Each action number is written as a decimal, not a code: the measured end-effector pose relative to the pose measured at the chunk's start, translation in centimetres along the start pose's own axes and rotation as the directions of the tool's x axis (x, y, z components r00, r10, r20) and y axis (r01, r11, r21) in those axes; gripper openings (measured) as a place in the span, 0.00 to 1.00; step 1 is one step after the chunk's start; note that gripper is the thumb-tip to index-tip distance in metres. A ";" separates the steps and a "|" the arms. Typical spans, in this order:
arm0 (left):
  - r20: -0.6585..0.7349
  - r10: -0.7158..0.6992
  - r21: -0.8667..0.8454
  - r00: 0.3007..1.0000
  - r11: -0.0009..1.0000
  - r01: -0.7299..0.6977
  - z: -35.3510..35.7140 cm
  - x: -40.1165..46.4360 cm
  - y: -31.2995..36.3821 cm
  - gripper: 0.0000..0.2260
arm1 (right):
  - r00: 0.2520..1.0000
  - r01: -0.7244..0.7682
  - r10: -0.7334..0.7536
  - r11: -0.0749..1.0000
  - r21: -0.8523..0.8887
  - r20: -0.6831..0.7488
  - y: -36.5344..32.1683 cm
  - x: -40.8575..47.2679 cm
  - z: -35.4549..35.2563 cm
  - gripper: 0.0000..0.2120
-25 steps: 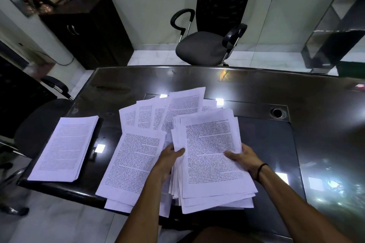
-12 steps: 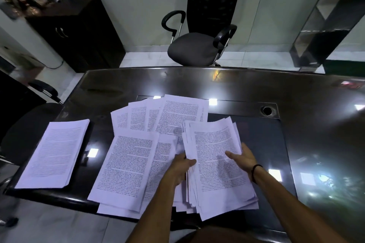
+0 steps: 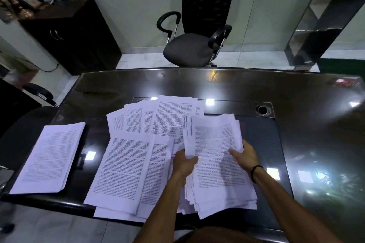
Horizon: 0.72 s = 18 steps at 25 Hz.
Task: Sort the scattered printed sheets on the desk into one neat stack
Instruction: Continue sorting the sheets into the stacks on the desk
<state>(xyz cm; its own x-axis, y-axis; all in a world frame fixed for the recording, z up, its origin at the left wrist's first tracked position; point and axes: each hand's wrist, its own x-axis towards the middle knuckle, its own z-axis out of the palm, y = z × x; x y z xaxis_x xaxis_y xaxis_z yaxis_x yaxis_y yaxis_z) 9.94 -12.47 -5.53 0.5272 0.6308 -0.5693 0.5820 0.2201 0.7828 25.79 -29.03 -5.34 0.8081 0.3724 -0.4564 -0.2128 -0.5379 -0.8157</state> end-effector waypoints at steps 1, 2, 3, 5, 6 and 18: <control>0.012 0.029 -0.047 0.999 0.998 -0.029 -0.6 0.1 0.6 0.15 | 1.000 0.012 -0.012 0.997 0.071 0.005 -0.7 -0.1 -0.6 0.17; 0.025 0.055 -0.102 0.998 0.993 -0.053 -1.4 0.3 1.5 0.14 | 0.999 0.019 -0.024 0.989 0.148 0.034 -1.5 -0.2 -1.3 0.19; 0.046 0.095 -0.157 0.994 0.984 -0.086 -2.3 0.3 2.6 0.14 | 0.995 0.028 -0.050 0.973 0.230 0.089 -2.6 -0.3 -1.9 0.19; 0.092 0.159 -0.221 0.983 0.966 -0.136 -4.0 0.4 4.8 0.12 | 0.969 0.046 -0.126 0.936 0.348 0.212 -4.7 -0.4 -2.8 0.19; 0.112 0.184 -0.241 0.977 0.959 -0.153 -4.6 0.4 5.9 0.14 | 0.950 0.061 -0.171 0.923 0.381 0.261 -5.8 -0.5 -2.9 0.18; -0.198 0.411 -0.075 0.890 0.899 -0.432 -5.1 -3.1 12.3 0.20 | 0.852 0.523 -0.512 0.837 0.160 -0.110 -13.3 -3.6 -2.5 0.06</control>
<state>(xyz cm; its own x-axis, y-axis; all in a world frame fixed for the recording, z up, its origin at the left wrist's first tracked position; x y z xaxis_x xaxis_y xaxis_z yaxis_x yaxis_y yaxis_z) 12.32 -7.90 7.17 0.5857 0.7992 -0.1348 0.2485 -0.0187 0.9684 27.05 -25.12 8.06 0.8577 0.5097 0.0672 0.1568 -0.1348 -0.9784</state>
